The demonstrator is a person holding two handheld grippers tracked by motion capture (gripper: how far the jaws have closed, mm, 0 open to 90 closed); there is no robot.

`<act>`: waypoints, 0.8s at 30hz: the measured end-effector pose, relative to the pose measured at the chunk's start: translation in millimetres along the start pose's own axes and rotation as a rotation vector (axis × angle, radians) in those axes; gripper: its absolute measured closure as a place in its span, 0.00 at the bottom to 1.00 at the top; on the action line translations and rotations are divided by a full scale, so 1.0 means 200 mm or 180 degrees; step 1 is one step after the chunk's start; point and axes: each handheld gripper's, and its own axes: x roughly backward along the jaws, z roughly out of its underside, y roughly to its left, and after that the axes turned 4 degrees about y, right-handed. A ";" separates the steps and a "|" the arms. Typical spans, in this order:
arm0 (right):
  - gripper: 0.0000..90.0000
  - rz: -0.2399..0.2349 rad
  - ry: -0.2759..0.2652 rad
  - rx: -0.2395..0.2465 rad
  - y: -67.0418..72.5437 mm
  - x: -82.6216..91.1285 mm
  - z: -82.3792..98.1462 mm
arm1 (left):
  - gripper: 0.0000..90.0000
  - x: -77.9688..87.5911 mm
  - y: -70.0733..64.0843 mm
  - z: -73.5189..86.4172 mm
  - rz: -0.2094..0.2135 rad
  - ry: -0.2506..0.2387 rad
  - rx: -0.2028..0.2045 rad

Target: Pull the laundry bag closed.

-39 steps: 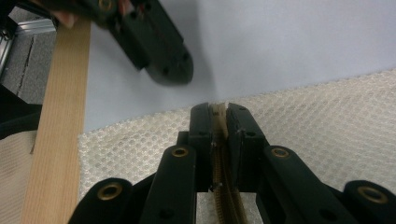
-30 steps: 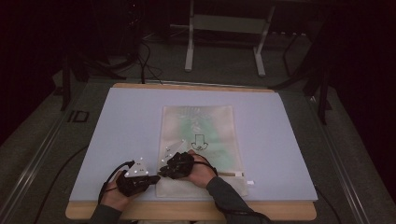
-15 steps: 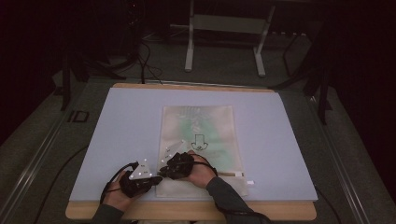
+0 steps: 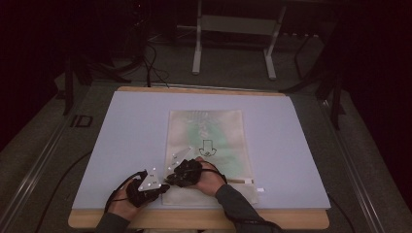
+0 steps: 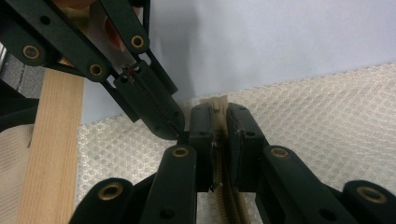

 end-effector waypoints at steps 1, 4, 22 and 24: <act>0.91 0.0000 0.0000 0.0000 0.00 0.00 0.00 | 0.99 0.00 0.00 0.00 0.0000 0.0000 0.0000; 0.91 0.0013 -0.0002 0.0028 0.00 0.00 0.01 | 1.00 0.00 0.00 0.00 0.0024 -0.0001 0.0028; 0.91 0.0088 0.0185 0.0222 0.02 0.04 0.03 | 1.00 0.00 0.01 -0.01 0.0026 0.0061 0.0090; 0.91 0.0096 0.0175 0.0206 0.02 0.04 0.03 | 1.00 0.00 0.01 -0.01 0.0026 0.0068 0.0092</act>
